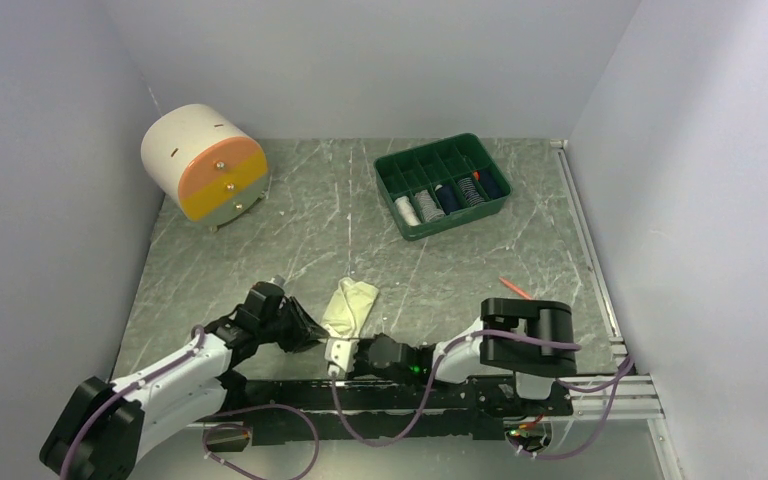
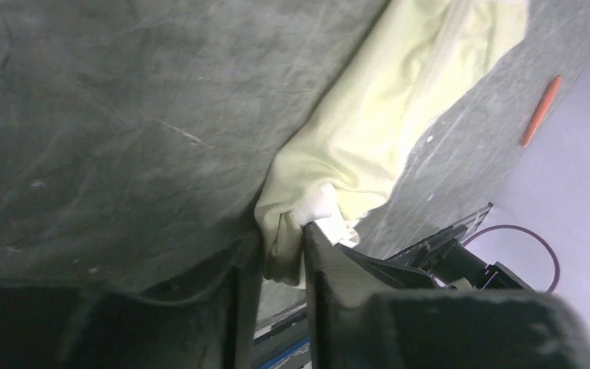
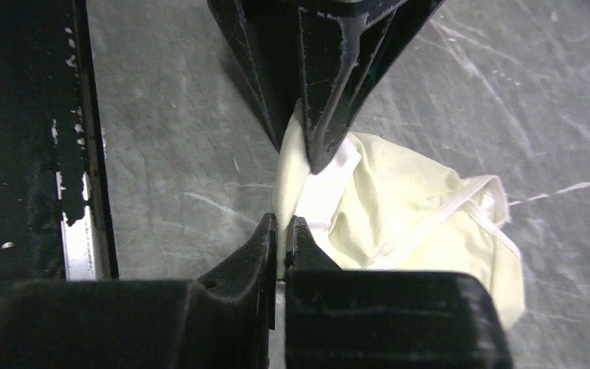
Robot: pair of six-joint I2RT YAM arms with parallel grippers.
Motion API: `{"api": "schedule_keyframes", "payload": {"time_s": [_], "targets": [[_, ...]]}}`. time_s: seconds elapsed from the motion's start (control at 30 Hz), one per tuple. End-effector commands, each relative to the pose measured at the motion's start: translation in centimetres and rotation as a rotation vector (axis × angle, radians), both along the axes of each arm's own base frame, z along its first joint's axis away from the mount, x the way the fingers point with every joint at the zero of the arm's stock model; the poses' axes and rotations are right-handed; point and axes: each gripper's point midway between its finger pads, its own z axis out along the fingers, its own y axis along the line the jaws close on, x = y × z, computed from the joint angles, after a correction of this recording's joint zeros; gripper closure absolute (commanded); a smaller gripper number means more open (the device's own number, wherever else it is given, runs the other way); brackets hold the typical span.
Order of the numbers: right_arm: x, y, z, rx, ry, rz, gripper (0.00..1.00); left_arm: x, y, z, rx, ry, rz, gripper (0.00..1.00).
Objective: Roll the underwear
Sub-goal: Roll the underwear to the center of the board.
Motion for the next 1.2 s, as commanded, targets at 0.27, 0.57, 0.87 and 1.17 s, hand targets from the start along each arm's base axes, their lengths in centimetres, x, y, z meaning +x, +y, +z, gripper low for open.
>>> {"api": "schedule_keyframes", "payload": {"time_s": [0.27,0.57,0.87,1.17], "targets": [[-4.2,1.0,2.4,0.321,0.717,0.195,1.00,-0.7,4.9,-0.4,0.271,-0.010,0.042,0.33],[-3.4,1.1,1.0,0.350,1.010,0.100,1.00,-0.8,4.4,0.1,0.215,-0.053,0.028,0.31],[-1.4,0.5,-0.7,0.377,1.308,-0.077,1.00,-0.9,4.5,1.2,0.189,-0.113,0.030,0.30],[0.6,-0.9,-2.0,0.421,1.469,-0.263,0.99,-0.9,4.1,1.8,0.150,-0.144,0.022,0.34]]}}
